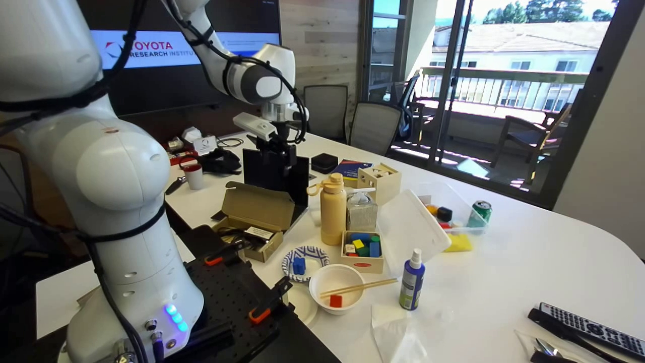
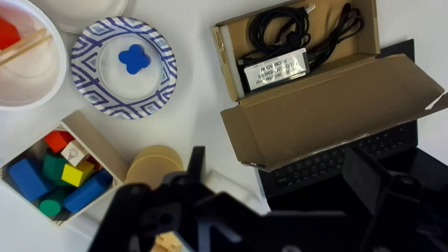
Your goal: Remove the foam cover from the box
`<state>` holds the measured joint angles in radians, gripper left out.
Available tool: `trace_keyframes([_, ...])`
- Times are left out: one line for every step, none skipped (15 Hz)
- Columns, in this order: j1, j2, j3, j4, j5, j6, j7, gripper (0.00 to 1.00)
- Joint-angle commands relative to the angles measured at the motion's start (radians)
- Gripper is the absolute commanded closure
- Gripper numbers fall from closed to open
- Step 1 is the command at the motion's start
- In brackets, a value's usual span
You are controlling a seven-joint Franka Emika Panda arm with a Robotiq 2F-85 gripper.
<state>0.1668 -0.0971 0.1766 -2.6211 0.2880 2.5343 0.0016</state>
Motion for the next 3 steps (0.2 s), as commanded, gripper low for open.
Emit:
trace_keyframes([0.026,-0.041,-0.001,-0.027,0.022,-0.029,-0.011,0.0])
trace_keyframes([0.03,-0.038,-0.003,-0.027,0.023,-0.031,-0.016,0.0])
trace_keyframes([0.03,-0.032,-0.004,-0.023,0.016,-0.036,-0.011,0.0])
